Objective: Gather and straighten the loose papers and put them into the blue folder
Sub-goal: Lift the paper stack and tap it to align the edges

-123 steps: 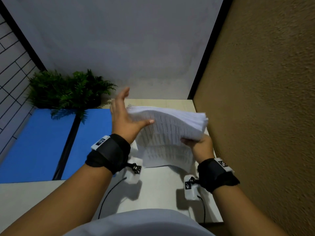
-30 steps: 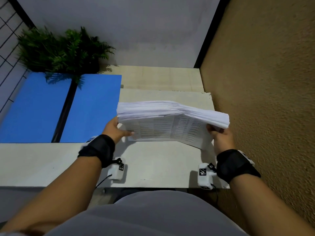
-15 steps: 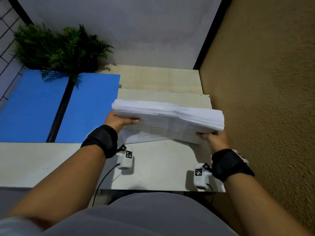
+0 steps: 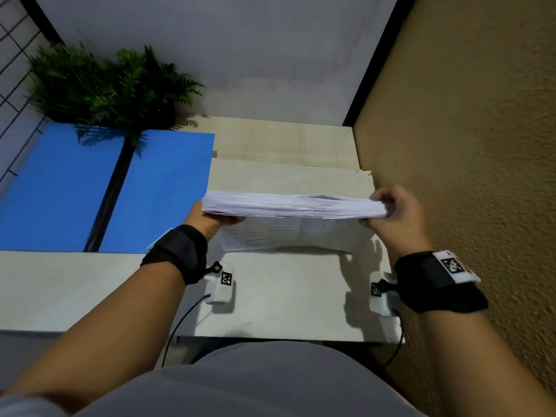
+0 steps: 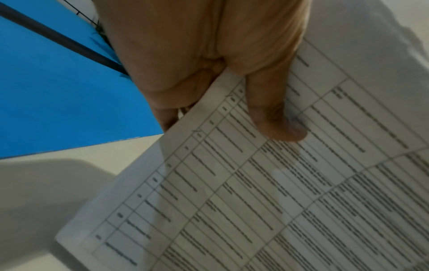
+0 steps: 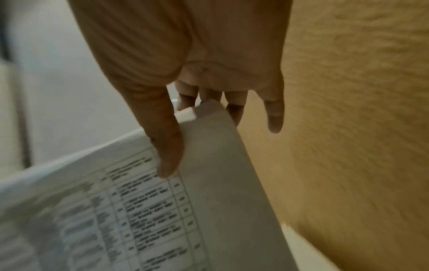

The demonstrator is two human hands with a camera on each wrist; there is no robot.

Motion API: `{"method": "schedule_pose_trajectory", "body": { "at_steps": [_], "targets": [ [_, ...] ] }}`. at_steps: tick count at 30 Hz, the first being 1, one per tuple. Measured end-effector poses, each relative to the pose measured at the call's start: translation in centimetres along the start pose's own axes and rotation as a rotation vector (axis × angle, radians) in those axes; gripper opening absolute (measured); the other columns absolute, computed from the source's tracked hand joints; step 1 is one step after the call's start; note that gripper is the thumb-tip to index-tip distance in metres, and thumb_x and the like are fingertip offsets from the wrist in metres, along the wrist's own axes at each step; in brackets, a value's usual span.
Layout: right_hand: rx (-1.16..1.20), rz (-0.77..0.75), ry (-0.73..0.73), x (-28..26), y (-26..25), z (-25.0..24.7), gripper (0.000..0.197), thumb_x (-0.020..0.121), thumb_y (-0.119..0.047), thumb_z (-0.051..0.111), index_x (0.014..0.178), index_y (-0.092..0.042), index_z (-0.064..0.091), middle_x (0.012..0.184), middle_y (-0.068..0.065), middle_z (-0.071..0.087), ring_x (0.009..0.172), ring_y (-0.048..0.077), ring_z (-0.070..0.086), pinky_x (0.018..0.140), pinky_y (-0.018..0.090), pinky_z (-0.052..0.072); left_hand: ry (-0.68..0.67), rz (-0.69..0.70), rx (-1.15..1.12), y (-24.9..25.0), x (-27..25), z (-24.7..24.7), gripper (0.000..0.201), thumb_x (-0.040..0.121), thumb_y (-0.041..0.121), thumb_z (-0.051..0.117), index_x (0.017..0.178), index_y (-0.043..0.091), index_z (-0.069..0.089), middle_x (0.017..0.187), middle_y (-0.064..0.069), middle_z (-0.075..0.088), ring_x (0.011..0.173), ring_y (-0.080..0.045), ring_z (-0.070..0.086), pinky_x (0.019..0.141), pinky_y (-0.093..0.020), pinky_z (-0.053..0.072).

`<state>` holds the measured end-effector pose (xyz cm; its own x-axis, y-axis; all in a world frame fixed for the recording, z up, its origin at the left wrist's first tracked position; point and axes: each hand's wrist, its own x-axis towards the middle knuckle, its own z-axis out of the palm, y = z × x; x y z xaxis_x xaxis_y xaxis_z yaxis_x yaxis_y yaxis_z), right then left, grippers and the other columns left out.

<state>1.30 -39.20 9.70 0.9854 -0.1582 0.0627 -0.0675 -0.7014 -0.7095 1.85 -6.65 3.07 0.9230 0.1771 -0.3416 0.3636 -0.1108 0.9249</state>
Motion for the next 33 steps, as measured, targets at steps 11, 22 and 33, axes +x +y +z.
{"method": "schedule_pose_trajectory", "body": {
  "at_steps": [11,22,33],
  "targets": [
    [-0.284,-0.329,-0.208,0.2,-9.0,4.9,0.017,0.076,-0.013,0.060,0.087,-0.025,0.063,0.075,0.002,0.064,0.075,0.027,0.058,0.060,0.032,0.041,-0.076,0.273,0.023,6.9,-1.2,0.0,0.020,0.063,0.006,0.085,0.074,0.013,0.070,0.064,0.013,0.071,0.061,0.002,0.062,0.062,-0.012,0.049],
    [0.919,0.129,-0.107,-0.1,-5.4,3.1,0.027,0.072,0.004,0.074,0.091,-0.014,0.068,0.092,0.001,0.072,0.084,0.011,0.070,0.072,0.030,0.058,-0.131,0.379,-0.313,11.0,-2.0,0.5,0.052,0.049,0.015,0.088,0.098,0.011,0.070,0.093,0.002,0.075,0.090,-0.014,0.069,0.079,-0.029,0.056],
    [0.950,0.094,-0.013,-0.5,-5.8,2.8,0.077,0.050,-0.024,0.091,0.117,-0.007,0.059,0.110,0.014,0.067,0.105,0.026,0.066,0.078,0.030,0.058,-0.161,0.234,-0.259,8.9,-3.1,2.3,0.046,0.053,0.011,0.087,0.095,0.020,0.071,0.089,0.008,0.075,0.087,-0.008,0.069,0.075,-0.023,0.055]
  ]
}}
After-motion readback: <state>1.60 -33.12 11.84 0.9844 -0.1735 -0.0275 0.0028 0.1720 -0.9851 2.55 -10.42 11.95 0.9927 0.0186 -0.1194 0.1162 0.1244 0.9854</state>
